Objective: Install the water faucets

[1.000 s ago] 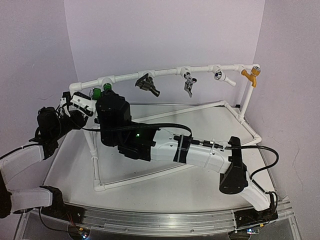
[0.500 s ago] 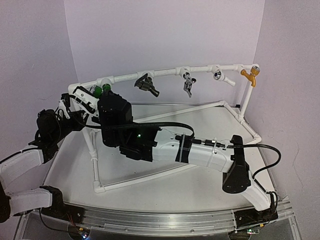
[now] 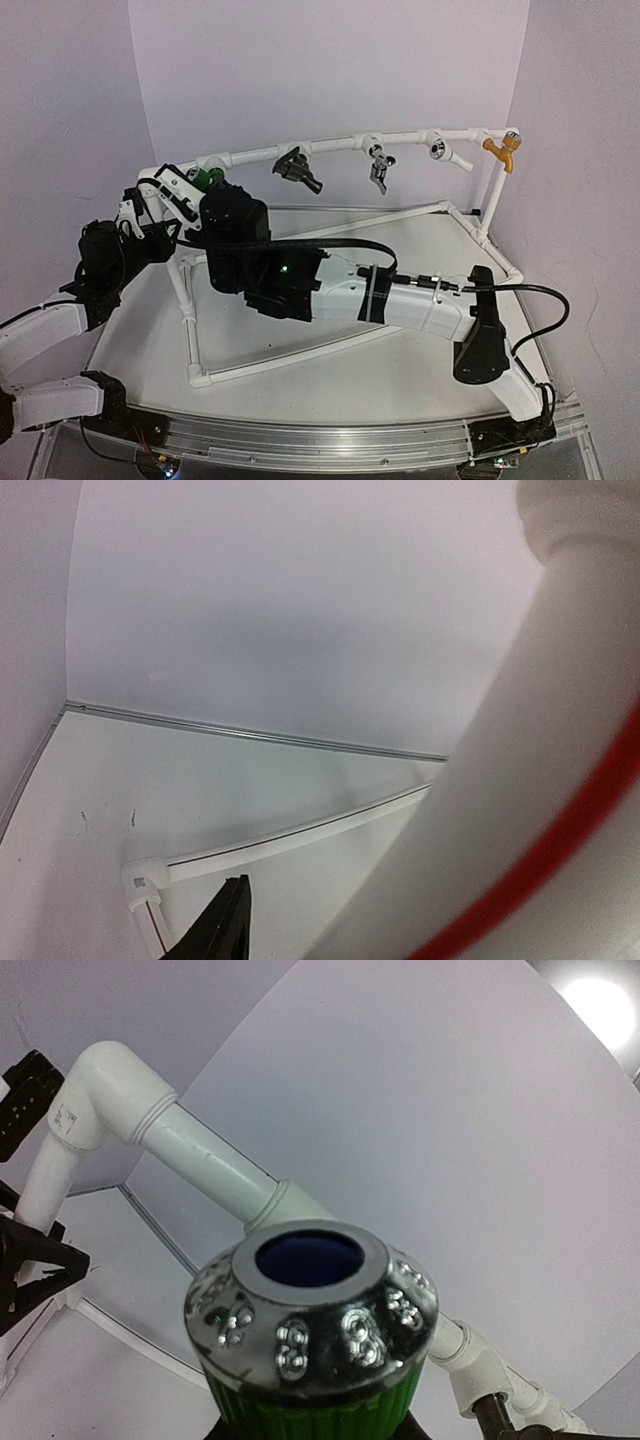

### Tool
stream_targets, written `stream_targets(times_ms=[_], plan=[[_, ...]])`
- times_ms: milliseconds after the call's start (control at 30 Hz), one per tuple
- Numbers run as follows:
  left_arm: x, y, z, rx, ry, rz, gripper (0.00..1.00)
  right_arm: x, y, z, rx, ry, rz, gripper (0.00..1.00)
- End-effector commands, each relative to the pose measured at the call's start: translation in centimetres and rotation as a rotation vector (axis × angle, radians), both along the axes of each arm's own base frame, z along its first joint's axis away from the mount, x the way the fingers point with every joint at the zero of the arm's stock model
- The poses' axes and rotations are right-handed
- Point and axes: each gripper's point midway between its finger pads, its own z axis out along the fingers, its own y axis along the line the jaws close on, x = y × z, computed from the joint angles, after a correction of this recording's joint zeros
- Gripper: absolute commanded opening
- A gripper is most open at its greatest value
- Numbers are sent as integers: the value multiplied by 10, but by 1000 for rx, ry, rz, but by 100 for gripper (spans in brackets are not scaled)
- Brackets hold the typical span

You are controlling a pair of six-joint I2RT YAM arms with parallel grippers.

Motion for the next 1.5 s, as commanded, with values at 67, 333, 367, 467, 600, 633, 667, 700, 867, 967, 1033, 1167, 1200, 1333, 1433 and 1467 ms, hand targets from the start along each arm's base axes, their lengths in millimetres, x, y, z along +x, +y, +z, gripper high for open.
stream_targets(times_ms=[67,333,367,467,600,633,667,700,867,967,1033,1167,1200,1333,1433,1467], plan=[[-23,-47,-6,-93,86,-193,0,30,-33,34,236,36,-13,0],[-21,-44,-12,-95,113,-167,0,35,-37,35,442,121,45,0],[-20,-44,-12,-93,114,-166,0,35,-36,35,465,129,48,0],[-19,-45,-10,-92,115,-166,0,35,-34,35,555,163,65,0],[-18,-46,-11,-94,124,-171,0,37,-34,33,675,209,78,0],[-18,-46,-11,-95,125,-172,0,39,-36,32,715,224,77,0],[-18,-46,-11,-96,126,-173,0,41,-37,31,757,242,80,0],[-18,-47,-11,-97,128,-173,0,42,-37,30,790,258,85,0],[-18,-49,-12,-100,136,-183,0,51,-44,23,993,340,88,0],[-18,-50,-12,-103,141,-190,0,53,-45,25,1080,377,110,0],[-18,-51,-11,-105,143,-194,0,55,-48,27,1153,403,119,0],[-17,-52,-11,-104,148,-198,0,57,-53,28,1298,445,134,0],[-16,-53,-11,-105,149,-198,0,57,-54,29,1334,450,143,0],[-16,-54,-9,-115,152,-206,0,59,-62,24,1510,500,180,0],[-16,-55,-6,-122,151,-208,0,58,-66,25,1642,535,219,0],[-16,-55,-5,-124,149,-207,0,58,-67,25,1694,551,229,0]])
